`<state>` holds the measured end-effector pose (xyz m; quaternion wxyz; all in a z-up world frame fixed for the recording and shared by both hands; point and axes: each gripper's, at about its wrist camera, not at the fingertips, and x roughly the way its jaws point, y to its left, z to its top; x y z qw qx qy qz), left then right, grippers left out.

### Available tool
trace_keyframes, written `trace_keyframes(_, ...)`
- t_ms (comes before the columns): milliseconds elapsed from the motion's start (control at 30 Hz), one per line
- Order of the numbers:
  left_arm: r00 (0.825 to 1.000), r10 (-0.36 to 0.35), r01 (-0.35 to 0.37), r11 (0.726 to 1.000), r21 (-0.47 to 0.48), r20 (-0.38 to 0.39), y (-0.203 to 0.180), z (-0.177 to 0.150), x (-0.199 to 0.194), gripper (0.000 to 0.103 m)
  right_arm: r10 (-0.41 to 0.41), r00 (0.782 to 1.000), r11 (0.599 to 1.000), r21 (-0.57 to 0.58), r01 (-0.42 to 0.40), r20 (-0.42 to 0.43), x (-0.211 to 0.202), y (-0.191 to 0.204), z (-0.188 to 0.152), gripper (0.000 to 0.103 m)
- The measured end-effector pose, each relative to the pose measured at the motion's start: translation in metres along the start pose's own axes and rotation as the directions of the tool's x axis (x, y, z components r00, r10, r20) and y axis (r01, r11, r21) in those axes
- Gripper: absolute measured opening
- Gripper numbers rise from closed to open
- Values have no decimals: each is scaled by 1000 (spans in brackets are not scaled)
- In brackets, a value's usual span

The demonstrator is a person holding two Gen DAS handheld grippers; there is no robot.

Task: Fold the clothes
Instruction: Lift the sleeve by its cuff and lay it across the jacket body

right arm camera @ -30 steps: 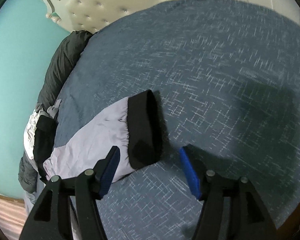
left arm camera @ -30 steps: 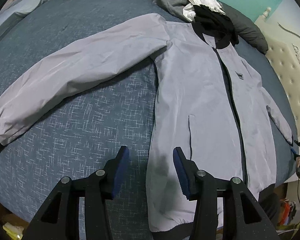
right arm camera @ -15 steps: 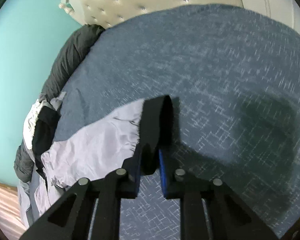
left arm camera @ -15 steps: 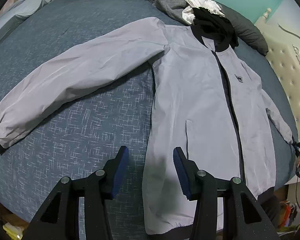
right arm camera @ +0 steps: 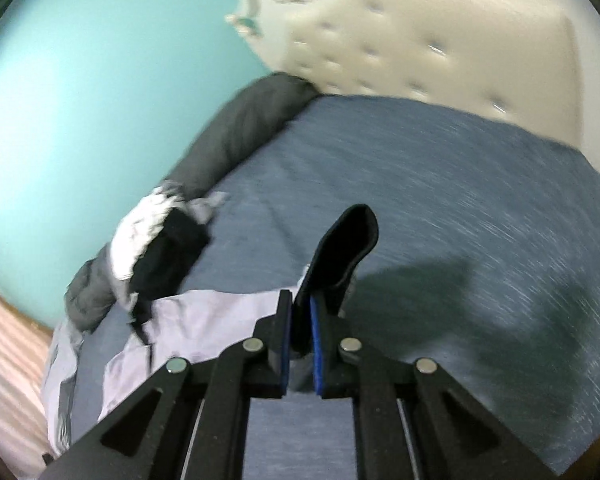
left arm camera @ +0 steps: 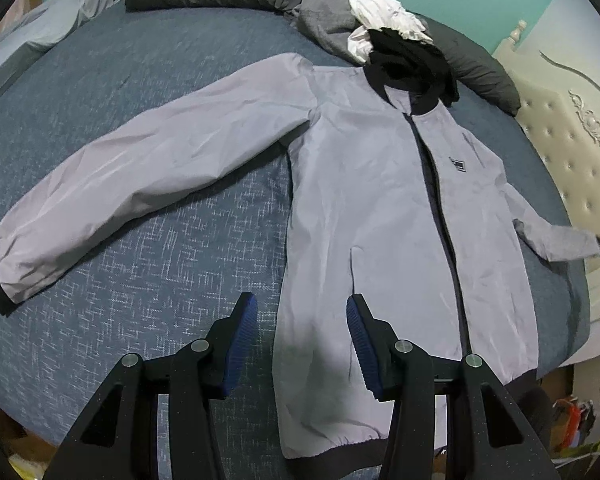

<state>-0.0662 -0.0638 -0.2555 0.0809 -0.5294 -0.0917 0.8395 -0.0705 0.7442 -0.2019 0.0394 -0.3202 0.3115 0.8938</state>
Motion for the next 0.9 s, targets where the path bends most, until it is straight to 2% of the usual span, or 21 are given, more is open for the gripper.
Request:
trace_keyframes(200,998,-46,45,998,31,33,-18,3,-19,51,123,992,983,-137,-125,-20,-7,108,-1,8)
trace_keyframes(367,994,-91,87,994,65,55,-37,5,-35,53,249,965,928,-264,-262,-83,-8,220,-28,7)
trace_keyframes(467,991,-117,111,990,87,67,-48,6,-45,54,313,936,868,-351,-350,-161,-3,292,-62,7)
trace_keyframes(567,986,-144,135,985,108,79,-59,6,-54,54,361,897,796,-418,-439,-255,3,362,-106,7)
trace_keyframes(700,986,-148,139,984,116,81,-58,1,-61,56,394,838,709,-456,-538,-376,12,424,-171,7)
trace_keyframes(800,987,-143,134,985,109,77,-52,-2,-63,57,389,791,656,-461,-597,-472,24,451,-224,7)
trace_keyframes(900,989,-133,126,987,96,70,-42,-8,-63,57,336,756,632,-461,-623,-561,47,461,-275,7)
